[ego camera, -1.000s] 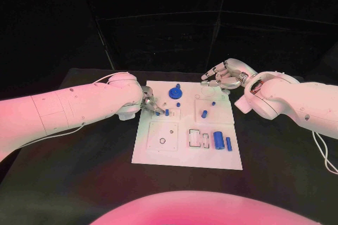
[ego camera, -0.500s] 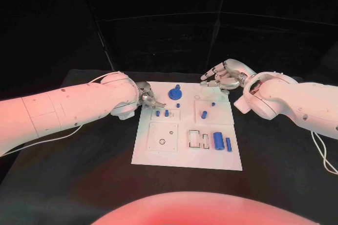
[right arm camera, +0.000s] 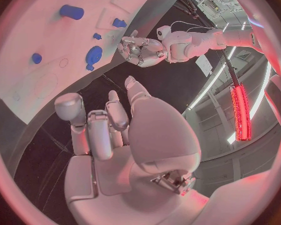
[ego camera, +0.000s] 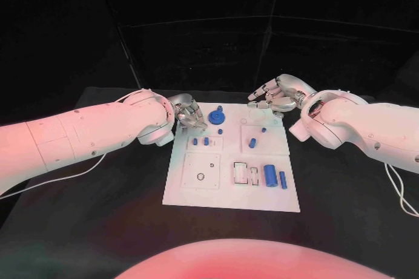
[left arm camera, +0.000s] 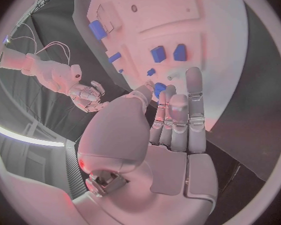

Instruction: Assemble the parts on the task board

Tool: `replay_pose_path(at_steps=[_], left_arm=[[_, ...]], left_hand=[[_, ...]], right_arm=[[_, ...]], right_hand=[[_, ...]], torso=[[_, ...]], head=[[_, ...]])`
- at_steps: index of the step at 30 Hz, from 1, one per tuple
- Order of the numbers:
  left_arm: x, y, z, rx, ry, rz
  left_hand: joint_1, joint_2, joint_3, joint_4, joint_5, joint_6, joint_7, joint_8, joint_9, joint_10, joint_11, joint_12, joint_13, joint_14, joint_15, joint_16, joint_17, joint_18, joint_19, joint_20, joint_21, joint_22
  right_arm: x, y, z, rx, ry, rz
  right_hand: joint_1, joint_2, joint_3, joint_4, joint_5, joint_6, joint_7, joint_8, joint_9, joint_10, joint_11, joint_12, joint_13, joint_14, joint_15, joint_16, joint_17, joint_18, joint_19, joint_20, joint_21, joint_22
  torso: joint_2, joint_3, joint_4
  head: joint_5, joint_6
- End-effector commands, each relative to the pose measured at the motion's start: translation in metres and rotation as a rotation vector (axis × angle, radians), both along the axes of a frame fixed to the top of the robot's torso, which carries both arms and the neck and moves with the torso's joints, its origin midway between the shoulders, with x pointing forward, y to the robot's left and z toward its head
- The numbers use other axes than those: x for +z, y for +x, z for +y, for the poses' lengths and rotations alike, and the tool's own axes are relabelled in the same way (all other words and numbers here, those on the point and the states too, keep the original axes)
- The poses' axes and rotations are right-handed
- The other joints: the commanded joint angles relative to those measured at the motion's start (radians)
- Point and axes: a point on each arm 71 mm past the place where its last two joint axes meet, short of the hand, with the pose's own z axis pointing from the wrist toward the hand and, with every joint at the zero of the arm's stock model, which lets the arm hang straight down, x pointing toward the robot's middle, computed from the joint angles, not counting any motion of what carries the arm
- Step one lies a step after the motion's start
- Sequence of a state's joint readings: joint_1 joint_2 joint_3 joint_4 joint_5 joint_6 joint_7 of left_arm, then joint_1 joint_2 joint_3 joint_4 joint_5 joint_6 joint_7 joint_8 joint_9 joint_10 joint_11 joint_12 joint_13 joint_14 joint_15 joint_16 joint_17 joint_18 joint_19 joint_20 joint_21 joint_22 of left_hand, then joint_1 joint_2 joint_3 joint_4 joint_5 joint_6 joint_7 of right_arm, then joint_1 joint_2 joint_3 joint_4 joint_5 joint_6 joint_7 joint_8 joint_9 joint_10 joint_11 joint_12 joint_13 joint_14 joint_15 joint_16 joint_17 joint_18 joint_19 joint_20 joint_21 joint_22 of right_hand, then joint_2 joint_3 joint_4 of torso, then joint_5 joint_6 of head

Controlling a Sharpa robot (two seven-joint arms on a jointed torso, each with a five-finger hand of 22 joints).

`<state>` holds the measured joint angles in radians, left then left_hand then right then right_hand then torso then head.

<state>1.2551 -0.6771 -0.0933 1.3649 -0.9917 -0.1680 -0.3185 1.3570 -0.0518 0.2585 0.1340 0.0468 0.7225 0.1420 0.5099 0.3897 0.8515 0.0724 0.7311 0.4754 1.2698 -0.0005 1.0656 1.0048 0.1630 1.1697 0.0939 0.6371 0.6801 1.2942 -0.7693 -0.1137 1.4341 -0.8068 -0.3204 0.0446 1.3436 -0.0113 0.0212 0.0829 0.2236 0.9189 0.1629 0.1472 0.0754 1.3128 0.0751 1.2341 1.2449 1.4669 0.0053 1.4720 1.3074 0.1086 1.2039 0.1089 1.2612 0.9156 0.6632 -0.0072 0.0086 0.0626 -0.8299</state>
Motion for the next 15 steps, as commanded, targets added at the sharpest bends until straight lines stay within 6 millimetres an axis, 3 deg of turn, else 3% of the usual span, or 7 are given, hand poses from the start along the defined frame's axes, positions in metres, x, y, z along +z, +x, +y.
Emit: replay_pose_path(at_steps=[1, 7, 12, 15], left_arm=[[0.016, 0.003, -0.016, -0.130, -0.140, -0.224], [0.015, 0.005, -0.032, -0.256, -0.082, -0.343], [0.008, 0.007, -0.042, -0.323, 0.007, -0.373], [0.004, 0.009, -0.046, -0.346, 0.061, -0.366]], left_hand=[[0.053, -0.019, 0.033, -0.027, 0.000, 0.011, 0.010, -0.035, -0.032, -0.015, 0.012, -0.067, -0.052, -0.036, 0.005, -0.054, -0.057, 0.013, -0.012, 0.009, -0.024, -0.015], [0.080, -0.085, 0.055, -0.053, 0.000, 0.040, 0.007, -0.145, -0.120, -0.005, 0.024, -0.232, -0.193, -0.040, 0.017, -0.117, -0.151, 0.020, 0.014, 0.018, -0.048, -0.037], [0.072, -0.100, 0.041, -0.054, 0.001, 0.084, 0.000, -0.198, -0.164, 0.020, 0.019, -0.298, -0.261, 0.109, 0.008, 0.071, 0.008, 0.020, 0.099, 0.011, -0.017, -0.028], [0.067, -0.101, 0.032, -0.051, 0.001, 0.110, -0.004, -0.221, -0.183, 0.038, 0.012, -0.322, -0.290, 0.180, -0.002, 0.187, 0.120, -0.005, 0.185, 0.005, 0.132, 0.103]], right_arm=[[0.001, 0.000, 0.002, 0.012, 0.006, -0.003], [0.001, 0.000, 0.003, 0.015, 0.006, -0.003], [0.001, 0.000, 0.004, 0.017, 0.007, -0.003], [0.001, 0.000, 0.004, 0.018, 0.007, -0.003]], right_hand=[[0.000, 0.004, -0.003, 0.002, 0.002, -0.009, -0.001, 0.005, -0.001, -0.006, -0.001, -0.006, -0.003, 0.058, -0.007, -0.007, 0.072, 0.019, -0.006, -0.001, -0.008, -0.003], [0.001, 0.005, -0.003, 0.002, 0.003, -0.009, -0.001, 0.005, -0.001, -0.006, -0.001, -0.006, -0.004, 0.058, -0.006, -0.007, 0.072, 0.019, -0.006, -0.001, -0.008, -0.003], [0.001, 0.005, -0.003, 0.002, 0.003, -0.009, -0.001, 0.005, -0.001, -0.006, -0.001, -0.006, -0.004, 0.058, -0.006, -0.007, 0.072, 0.019, -0.006, -0.001, -0.008, -0.003], [0.002, 0.006, -0.002, 0.001, 0.004, -0.009, -0.001, 0.006, -0.001, -0.007, -0.001, -0.007, -0.005, 0.058, -0.006, -0.007, 0.072, 0.019, -0.006, -0.001, -0.008, -0.003]], torso=[[0.001, -0.0013, -0.0014], [0.001, -0.0010, -0.0012], [0.002, -0.0017, -0.0026], [0.002, -0.0021, -0.0007]], head=[[-0.001, 0.004], [-0.005, 0.008], [-0.008, 0.009], [-0.010, 0.008]])
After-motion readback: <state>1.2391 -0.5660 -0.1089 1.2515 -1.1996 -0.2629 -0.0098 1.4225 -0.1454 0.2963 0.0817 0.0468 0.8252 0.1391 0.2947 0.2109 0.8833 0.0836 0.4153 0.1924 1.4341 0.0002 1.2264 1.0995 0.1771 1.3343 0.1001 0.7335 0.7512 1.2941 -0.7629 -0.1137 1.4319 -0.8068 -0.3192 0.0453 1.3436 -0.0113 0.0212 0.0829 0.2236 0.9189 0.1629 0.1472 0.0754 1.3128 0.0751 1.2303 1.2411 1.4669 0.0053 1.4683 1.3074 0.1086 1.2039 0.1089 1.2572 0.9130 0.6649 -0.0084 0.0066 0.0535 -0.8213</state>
